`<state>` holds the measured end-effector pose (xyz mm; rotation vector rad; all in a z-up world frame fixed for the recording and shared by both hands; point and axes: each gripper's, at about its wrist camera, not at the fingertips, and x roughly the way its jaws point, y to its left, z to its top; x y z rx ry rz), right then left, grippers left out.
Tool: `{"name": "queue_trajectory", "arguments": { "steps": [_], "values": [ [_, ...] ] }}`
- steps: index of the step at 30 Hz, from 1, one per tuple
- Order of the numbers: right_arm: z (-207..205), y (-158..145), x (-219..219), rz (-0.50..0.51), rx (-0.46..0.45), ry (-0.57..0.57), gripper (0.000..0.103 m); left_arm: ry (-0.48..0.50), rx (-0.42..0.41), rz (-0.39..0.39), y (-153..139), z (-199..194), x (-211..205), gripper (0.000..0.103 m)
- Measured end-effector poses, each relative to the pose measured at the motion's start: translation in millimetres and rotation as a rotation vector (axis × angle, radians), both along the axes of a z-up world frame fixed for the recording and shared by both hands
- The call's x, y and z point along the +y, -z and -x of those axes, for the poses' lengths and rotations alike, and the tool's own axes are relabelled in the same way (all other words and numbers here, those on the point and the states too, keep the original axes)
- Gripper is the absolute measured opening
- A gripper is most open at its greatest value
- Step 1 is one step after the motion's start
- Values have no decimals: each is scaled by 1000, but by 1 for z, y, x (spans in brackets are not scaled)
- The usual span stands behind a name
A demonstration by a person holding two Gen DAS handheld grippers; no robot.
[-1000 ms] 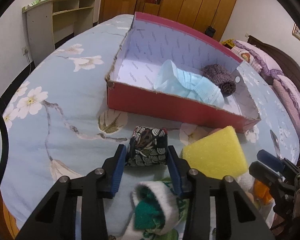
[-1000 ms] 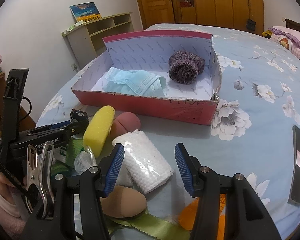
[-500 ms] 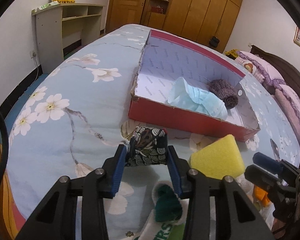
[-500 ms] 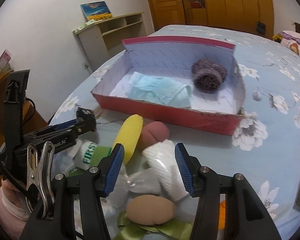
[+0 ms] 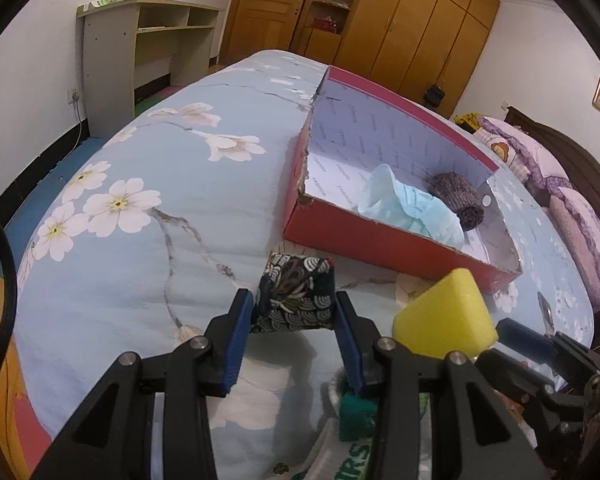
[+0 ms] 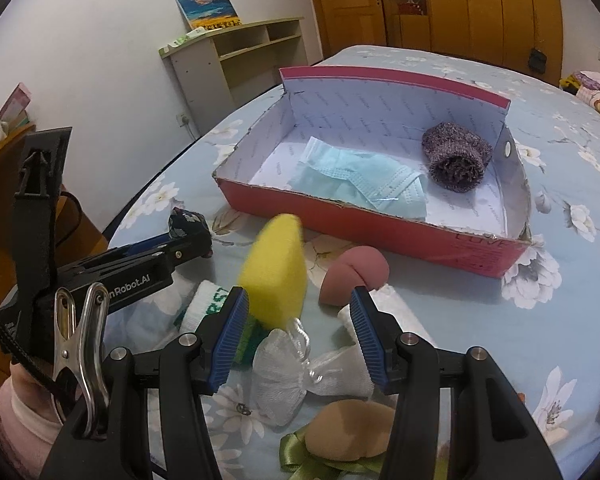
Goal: Organize soft objects
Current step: 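Lift pouch and sponge and carry both over the pink box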
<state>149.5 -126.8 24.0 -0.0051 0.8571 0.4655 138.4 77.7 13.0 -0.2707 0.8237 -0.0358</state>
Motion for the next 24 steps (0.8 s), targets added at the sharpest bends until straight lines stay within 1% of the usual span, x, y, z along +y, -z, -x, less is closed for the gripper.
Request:
{"name": "queue_trajectory", "arguments": {
  "steps": [5, 11, 12, 13, 14, 15, 18, 21, 24],
  "values": [
    [3, -4, 4, 14, -27, -17, 54, 1, 2, 4, 1, 0, 0, 43],
    [-8, 1, 17, 49, -29, -40, 53, 0, 0, 3, 0, 1, 0, 43],
    [-9, 2, 20, 55, -39, -44, 51, -1, -1, 3, 0, 1, 0, 43],
    [-9, 3, 22, 61, -47, -47, 44, -2, -2, 1, 0, 1, 0, 43],
    [-10, 3, 23, 68, -53, -49, 32, -3, -3, 0, 0, 2, 0, 43],
    [-10, 4, 24, 70, -55, -48, 29, -4, -4, -1, 0, 2, 0, 43],
    [-11, 5, 23, 52, -56, -50, 27, -6, -5, -1, -1, 5, 1, 43],
    [-9, 1, 16, 7, -55, -45, 27, -7, -8, -1, -2, 6, 1, 43],
    [-5, -8, 7, -43, -77, -31, 27, -3, -13, -5, -4, 7, -1, 43]
  ]
}}
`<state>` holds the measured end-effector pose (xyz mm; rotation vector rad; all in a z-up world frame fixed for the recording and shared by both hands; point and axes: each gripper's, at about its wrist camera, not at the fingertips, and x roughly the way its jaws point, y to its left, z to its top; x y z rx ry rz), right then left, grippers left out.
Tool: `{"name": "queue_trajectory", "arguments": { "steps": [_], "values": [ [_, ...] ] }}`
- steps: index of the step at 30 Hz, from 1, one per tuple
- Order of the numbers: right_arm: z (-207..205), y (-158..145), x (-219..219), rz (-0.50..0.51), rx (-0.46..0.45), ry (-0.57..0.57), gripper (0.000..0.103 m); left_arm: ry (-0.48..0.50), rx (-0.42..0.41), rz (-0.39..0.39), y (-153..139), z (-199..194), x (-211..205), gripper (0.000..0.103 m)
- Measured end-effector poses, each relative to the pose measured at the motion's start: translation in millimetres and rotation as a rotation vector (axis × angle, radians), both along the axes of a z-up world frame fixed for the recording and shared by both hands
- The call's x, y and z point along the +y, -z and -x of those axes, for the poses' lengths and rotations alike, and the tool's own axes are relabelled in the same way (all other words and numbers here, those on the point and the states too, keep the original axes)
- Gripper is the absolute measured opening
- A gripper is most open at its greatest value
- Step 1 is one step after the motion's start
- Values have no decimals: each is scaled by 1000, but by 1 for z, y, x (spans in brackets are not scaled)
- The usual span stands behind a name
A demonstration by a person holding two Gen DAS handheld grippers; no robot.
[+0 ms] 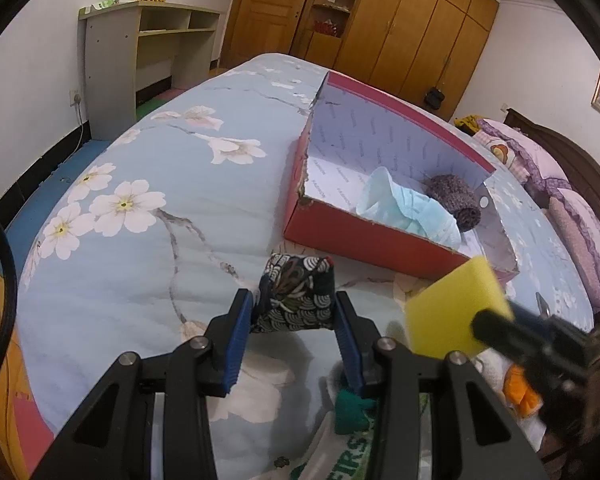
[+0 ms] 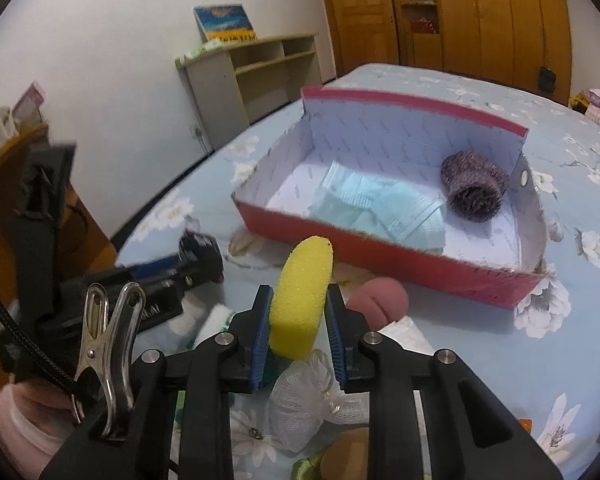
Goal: Organize soft objects
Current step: 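Lift pouch and sponge and carry both over the pink box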
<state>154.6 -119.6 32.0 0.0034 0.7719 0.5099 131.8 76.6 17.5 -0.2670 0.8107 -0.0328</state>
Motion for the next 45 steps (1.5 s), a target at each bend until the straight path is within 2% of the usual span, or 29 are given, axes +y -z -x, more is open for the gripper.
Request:
{"name": "queue_trajectory", "arguments": {
  "steps": [7, 16, 24, 29, 33, 38, 45],
  "values": [
    [3, -20, -18, -91, -43, 20, 27, 12, -12, -13, -6, 2, -5, 43],
    [-3, -42, -46, -78, -113, 98, 27, 43, -48, -39, -24, -3, -14, 43],
    [-17, -52, -72, -66, -148, 171, 27, 113, -83, -62, -47, -20, -28, 39],
    [-24, -49, -85, -78, -137, 197, 27, 140, -58, -51, -42, -22, -33, 39],
    [-23, -44, -88, -85, -120, 198, 27, 125, -20, -57, -33, -18, -31, 40],
    [-20, -38, -86, -97, -107, 183, 27, 114, 17, -33, -23, -11, -27, 48],
    [-17, -34, -84, -106, -93, 178, 27, 122, 70, -40, -5, -8, -31, 49]
  ]
}}
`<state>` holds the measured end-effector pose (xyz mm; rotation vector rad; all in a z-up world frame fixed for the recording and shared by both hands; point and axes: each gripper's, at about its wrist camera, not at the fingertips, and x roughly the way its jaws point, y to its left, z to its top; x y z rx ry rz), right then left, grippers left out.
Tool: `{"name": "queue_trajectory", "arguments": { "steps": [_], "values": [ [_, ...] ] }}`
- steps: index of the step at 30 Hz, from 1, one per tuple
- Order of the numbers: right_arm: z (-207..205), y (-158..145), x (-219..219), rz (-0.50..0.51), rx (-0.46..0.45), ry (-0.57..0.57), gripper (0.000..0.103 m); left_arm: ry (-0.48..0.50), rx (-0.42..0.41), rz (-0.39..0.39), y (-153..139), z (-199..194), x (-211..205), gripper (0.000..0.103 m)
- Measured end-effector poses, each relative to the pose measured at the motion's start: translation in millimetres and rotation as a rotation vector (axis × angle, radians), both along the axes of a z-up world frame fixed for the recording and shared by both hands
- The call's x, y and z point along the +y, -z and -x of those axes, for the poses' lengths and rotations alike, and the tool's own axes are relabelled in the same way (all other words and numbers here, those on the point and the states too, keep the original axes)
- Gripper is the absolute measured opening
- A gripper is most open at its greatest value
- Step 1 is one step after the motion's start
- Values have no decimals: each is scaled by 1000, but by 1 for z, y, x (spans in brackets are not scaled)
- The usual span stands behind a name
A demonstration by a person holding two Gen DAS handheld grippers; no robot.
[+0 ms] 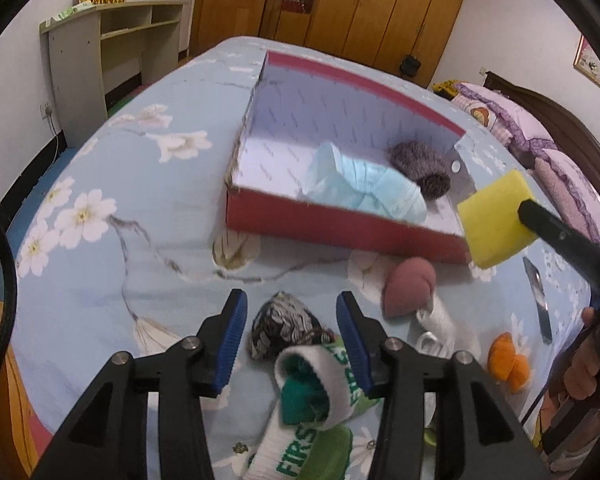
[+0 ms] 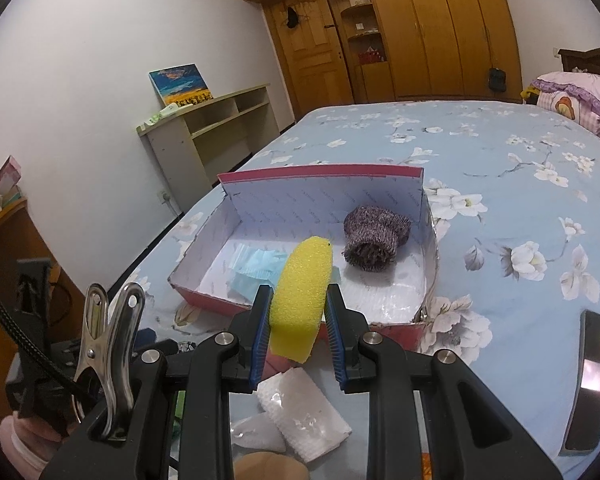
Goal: Organize soft objects
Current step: 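Lift pouch and sponge and carry both over the pink box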
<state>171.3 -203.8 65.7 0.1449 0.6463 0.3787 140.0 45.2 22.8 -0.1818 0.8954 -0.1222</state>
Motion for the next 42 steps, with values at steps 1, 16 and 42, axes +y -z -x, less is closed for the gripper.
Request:
{"name": "queue_trajectory", "arguments": {
  "steps": [1, 16, 42],
  "values": [
    [1, 1, 0, 0, 2, -2, 27, -1, 11, 1, 4, -1, -1, 49],
    [4, 8, 1, -12, 17, -17, 27, -16, 5, 18, 8, 1, 1, 35],
    [-12, -14, -18, 48, -56, 67, 27, -30, -162, -35, -48, -65, -8, 35]
  ]
}}
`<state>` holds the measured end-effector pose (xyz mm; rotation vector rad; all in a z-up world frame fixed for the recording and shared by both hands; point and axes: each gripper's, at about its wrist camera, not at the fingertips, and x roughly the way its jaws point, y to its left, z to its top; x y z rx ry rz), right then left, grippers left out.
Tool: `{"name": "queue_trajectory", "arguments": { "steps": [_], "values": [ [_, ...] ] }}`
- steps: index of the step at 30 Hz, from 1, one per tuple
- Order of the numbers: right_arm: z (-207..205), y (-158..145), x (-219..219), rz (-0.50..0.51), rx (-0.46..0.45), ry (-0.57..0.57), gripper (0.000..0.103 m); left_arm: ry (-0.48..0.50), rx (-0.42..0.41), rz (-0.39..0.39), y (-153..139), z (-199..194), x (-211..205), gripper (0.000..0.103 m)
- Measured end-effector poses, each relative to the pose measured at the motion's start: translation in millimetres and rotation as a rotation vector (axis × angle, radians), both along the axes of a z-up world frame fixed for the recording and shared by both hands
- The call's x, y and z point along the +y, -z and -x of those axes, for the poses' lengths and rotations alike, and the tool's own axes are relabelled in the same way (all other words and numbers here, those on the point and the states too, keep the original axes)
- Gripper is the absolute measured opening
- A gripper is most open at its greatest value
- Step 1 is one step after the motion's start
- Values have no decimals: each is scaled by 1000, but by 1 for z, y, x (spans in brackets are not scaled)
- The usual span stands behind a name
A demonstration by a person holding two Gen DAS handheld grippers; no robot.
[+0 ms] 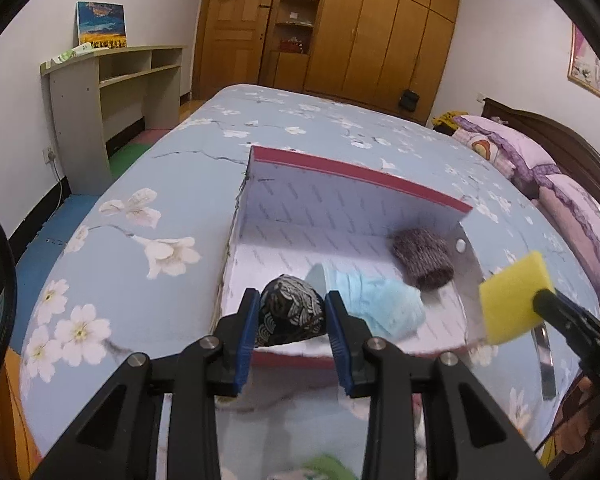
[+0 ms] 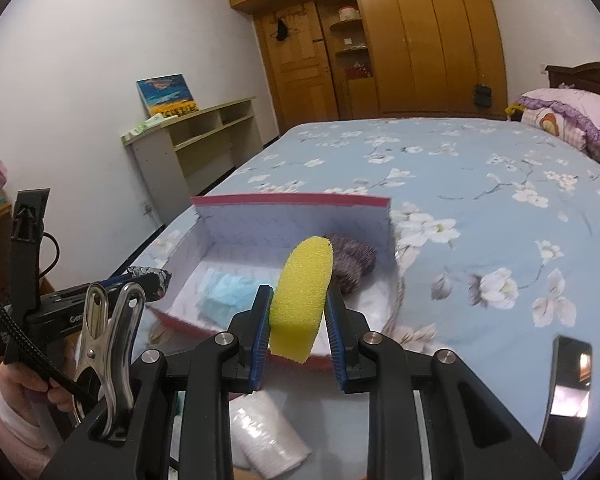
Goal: Organize soft objects
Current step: 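Lift pouch and sponge and carry both over the pink box, then lower pouch and sponge into the box and open both tools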
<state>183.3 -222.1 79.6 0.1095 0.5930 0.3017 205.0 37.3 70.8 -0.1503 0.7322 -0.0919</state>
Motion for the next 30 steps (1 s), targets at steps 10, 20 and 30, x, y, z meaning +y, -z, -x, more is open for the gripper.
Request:
{"name": "queue_trajectory", "arguments": {
  "steps": [10, 20, 30],
  "values": [
    [-28, 19, -1, 77, 19, 38, 27, 4, 41, -17, 25, -26, -4, 35],
    [-47, 45, -6, 86, 71, 52, 27, -6, 65, -36, 44, -36, -6, 35],
    [-50, 59, -10, 68, 109, 64, 27, -1, 54, -60, 46, -37, -11, 42]
  ]
}}
